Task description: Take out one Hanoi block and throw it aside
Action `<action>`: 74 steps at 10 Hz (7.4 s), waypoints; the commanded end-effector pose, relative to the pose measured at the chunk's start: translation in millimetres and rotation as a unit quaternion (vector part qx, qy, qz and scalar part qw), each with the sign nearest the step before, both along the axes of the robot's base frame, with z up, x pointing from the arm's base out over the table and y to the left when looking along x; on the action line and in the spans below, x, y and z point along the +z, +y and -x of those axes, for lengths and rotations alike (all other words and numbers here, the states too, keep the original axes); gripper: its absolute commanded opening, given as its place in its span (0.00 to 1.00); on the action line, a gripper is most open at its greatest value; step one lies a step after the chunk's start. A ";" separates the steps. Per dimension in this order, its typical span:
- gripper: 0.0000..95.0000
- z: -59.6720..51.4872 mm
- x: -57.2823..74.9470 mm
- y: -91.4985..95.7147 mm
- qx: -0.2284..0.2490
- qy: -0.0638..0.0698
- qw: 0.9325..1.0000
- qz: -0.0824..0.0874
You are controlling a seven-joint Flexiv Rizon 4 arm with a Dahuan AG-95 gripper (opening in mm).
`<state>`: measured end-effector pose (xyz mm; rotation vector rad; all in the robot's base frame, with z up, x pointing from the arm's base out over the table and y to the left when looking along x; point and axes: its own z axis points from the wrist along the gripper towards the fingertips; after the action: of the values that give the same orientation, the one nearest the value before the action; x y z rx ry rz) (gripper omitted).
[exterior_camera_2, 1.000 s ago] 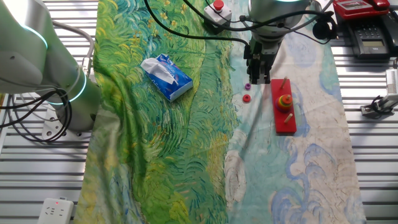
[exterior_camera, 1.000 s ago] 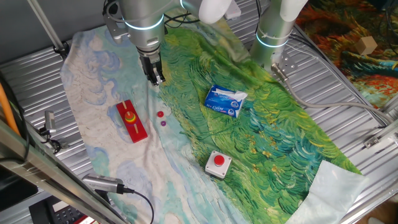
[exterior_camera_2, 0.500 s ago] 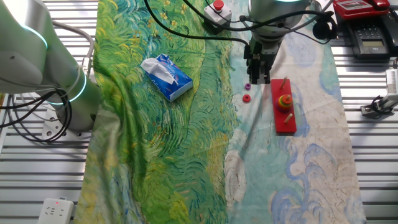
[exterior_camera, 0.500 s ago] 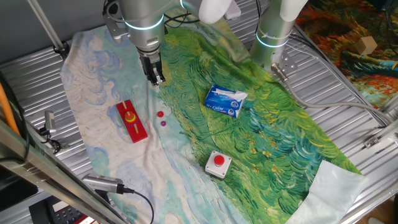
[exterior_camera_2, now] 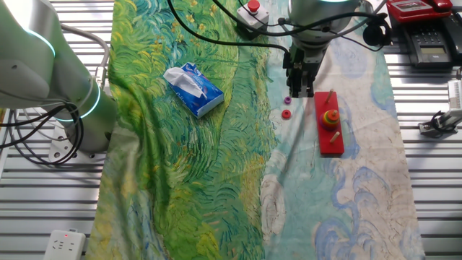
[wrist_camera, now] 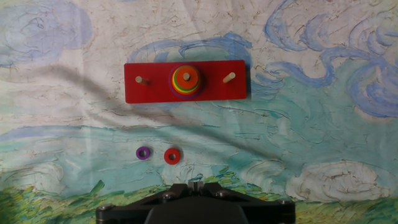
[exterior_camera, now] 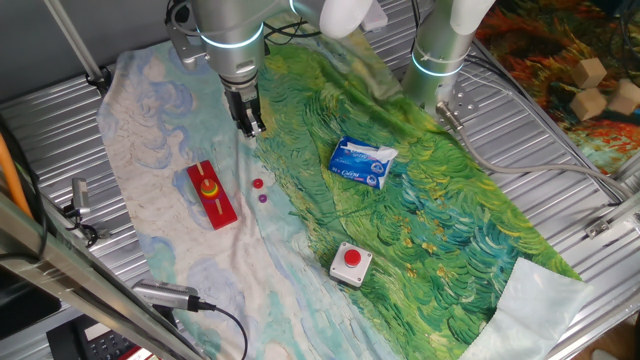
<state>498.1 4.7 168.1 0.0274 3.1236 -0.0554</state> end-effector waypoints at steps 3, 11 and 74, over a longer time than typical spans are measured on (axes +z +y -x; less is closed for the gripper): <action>0.00 0.4 0.1 0.2 -0.002 -0.001 1.000 0.000; 0.00 0.8 0.2 0.3 0.008 -0.001 1.000 -0.002; 0.40 -115.7 -90.6 -1.5 -0.041 -0.024 0.998 -0.034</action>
<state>613.3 3.4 77.3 0.1556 3.0710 0.0501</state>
